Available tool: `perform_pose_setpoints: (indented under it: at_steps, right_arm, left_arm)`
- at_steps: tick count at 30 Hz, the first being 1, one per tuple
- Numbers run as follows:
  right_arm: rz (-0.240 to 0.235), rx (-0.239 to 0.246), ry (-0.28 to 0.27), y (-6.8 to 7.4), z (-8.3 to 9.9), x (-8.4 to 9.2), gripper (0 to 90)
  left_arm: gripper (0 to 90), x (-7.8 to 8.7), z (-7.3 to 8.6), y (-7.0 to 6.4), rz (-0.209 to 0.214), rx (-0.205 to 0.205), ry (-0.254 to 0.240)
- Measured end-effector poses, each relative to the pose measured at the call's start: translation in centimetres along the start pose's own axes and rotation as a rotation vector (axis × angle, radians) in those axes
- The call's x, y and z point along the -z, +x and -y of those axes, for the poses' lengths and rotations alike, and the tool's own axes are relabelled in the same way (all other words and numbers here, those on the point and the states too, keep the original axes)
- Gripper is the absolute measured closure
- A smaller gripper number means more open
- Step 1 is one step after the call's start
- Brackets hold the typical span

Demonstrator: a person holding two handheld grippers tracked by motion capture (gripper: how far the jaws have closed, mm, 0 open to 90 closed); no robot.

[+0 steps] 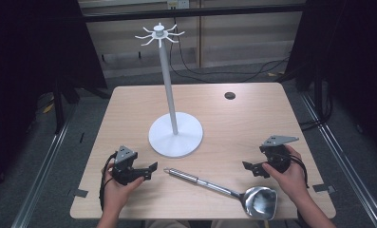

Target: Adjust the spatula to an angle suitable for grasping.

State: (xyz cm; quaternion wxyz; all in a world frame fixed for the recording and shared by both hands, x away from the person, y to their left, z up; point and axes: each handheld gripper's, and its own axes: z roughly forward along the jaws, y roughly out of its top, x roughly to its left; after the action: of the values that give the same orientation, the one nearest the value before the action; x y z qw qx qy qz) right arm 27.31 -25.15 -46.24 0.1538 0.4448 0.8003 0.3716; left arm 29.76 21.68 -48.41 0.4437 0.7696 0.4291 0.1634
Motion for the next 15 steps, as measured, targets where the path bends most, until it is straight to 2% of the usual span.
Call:
perform_pose_setpoints:
  at_steps: [3,7,8,10,13,14,15]
  right_arm:
    - [-0.01,0.007,0.002,0.4,-0.1,-0.1,7.1]
    - [-0.058,0.069,0.023,1.8,-0.5,-0.5,7.0]
    - [-0.058,0.069,0.023,1.8,-0.5,-0.5,7.0]
    - [-0.095,0.09,0.043,2.8,-0.6,-0.9,7.1]
    - [-0.129,0.109,0.048,3.6,-0.7,-1.1,12.8]
    - [-0.129,0.109,0.048,3.6,-0.7,-1.1,12.8]
    - [-0.143,0.122,0.053,4.2,-0.8,-1.2,13.2]
  left_arm:
    - [8.5,0.0,0.0,0.0,0.002,0.001,-0.001]
    - [8.5,0.0,0.0,0.0,0.0,0.003,0.001]
    - [8.5,0.0,0.0,0.0,0.0,0.003,0.001]
    - [8.5,-0.1,0.0,-0.1,0.001,0.004,0.003]
    - [8.5,-0.1,0.0,-0.1,0.001,0.004,0.002]
    - [8.5,-0.2,0.0,-0.1,0.004,0.004,0.002]
    - [8.5,-0.2,0.0,-0.2,0.0,0.003,0.004]
